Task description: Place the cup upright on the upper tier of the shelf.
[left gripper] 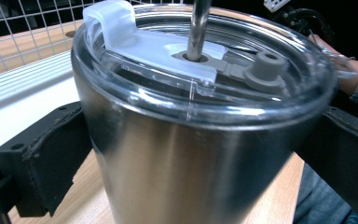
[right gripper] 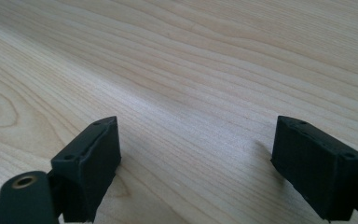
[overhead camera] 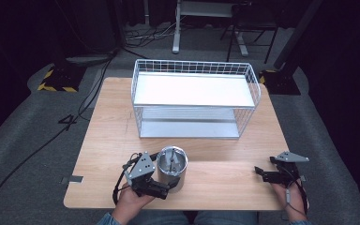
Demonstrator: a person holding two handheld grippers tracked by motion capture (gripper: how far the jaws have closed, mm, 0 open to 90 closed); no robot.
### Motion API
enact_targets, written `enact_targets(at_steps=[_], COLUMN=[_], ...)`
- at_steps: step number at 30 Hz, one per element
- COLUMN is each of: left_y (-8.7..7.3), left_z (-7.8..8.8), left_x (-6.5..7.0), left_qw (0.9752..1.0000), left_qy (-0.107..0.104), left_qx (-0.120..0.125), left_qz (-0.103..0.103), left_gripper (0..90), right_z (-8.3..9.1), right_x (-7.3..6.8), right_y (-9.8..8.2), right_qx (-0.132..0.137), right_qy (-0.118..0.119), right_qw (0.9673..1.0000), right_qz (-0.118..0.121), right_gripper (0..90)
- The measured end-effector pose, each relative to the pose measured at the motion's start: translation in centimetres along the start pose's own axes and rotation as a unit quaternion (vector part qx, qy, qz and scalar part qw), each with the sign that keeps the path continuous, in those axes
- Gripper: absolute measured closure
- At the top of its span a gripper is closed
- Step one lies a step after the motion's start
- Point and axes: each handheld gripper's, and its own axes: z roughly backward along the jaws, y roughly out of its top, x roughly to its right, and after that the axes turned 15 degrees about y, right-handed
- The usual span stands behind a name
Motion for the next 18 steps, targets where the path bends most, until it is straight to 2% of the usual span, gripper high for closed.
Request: enact_targets(at_steps=[4,12,17,18], left_y=[0.0,-0.2,-0.4,-0.4], left_z=[-0.6,-1.9,-2.9,-2.9], left_x=[0.1,0.2,0.8,0.8], left_qw=[0.9999,0.9998,0.9997,0.9996], left_qy=[0.004,0.004,0.015,0.018], left_qx=[-0.008,-0.017,-0.019,-0.016], left_qz=[-0.007,-0.003,-0.008,-0.014], left_gripper=[0.0,0.0,0.5,1.2], right_z=[-0.1,-0.1,-0.1,-0.1], right_x=[-0.2,-0.2,-0.2,-0.2], right_y=[0.0,0.0,0.0,0.0], right_qx=[0.0,0.0,0.0,0.0], right_qy=[0.0,0.001,0.001,0.001], right_qw=[1.0,1.0,1.0,1.0], right_qz=[0.0,-0.002,-0.001,-0.002], right_gripper=[16.0,16.0,16.0,16.0])
